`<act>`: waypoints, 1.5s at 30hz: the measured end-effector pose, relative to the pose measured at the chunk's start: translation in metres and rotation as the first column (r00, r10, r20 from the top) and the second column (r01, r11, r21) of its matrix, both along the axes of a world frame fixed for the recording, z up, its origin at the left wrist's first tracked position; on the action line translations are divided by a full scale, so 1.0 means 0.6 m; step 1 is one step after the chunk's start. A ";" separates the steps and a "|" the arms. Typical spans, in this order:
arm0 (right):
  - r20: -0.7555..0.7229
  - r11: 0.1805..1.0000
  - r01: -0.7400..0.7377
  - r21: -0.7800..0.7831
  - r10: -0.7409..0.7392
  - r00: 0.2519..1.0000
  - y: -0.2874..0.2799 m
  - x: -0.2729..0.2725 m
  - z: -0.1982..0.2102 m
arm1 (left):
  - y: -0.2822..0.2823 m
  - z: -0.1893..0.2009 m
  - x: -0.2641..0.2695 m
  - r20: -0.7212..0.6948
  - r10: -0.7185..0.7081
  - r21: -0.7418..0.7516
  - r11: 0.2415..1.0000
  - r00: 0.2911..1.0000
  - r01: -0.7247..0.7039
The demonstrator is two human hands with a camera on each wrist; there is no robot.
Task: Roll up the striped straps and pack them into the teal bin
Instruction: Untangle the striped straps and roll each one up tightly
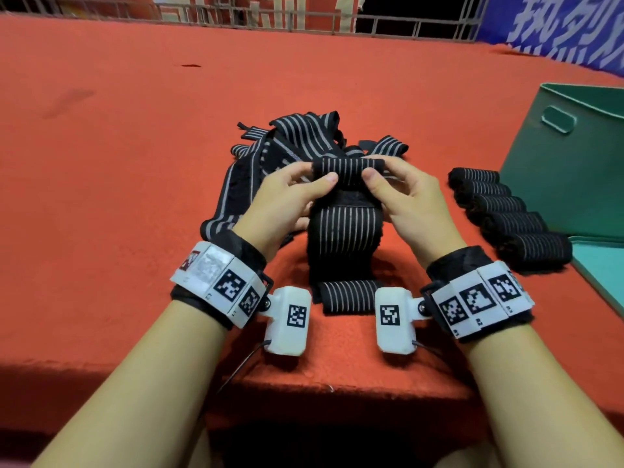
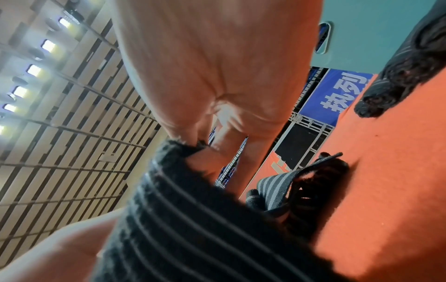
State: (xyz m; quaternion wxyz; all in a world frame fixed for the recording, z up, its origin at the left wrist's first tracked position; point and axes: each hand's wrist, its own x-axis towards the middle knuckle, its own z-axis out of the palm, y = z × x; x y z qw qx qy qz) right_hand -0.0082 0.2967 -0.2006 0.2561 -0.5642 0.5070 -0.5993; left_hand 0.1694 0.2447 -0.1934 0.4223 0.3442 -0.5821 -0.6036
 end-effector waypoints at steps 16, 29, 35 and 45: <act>0.306 0.970 -0.130 0.206 0.063 0.950 0.009 0.020 0.008 | 0.002 -0.001 0.001 -0.059 0.057 -0.052 0.997 0.997 -0.060; 0.268 0.973 -0.061 0.222 -0.001 0.964 0.005 0.020 0.005 | -0.003 0.005 -0.013 0.024 0.020 -0.001 1.000 1.000 -0.020; 0.316 0.981 0.007 0.194 -0.069 0.946 -0.005 0.014 0.000 | -0.011 -0.003 -0.015 0.160 0.014 0.042 0.999 0.987 -0.021; 0.337 0.991 0.003 0.133 -0.048 0.940 -0.005 -0.002 -0.013 | 0.000 -0.003 -0.036 0.071 0.032 0.079 0.996 0.997 -0.038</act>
